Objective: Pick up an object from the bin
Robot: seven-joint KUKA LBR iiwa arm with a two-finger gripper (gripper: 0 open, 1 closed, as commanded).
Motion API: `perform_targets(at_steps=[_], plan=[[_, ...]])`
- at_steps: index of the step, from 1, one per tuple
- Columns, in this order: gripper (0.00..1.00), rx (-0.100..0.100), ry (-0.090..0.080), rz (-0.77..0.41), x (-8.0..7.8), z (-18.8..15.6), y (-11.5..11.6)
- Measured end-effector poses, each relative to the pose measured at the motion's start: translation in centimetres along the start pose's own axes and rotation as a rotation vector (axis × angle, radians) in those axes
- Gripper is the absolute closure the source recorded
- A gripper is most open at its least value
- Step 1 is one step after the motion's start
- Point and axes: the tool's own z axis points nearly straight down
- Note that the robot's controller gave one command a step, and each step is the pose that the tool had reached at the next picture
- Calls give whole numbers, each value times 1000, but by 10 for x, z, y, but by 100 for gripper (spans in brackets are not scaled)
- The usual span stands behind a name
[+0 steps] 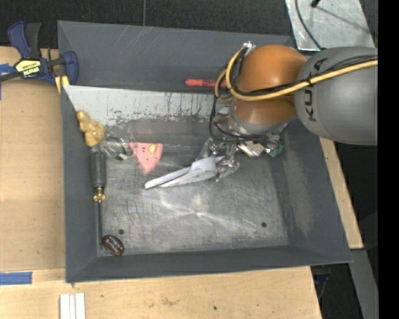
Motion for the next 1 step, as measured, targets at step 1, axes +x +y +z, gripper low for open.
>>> perform_targets(at_steps=[1], plan=[[100,1,-1,2,-1,-33,0]])
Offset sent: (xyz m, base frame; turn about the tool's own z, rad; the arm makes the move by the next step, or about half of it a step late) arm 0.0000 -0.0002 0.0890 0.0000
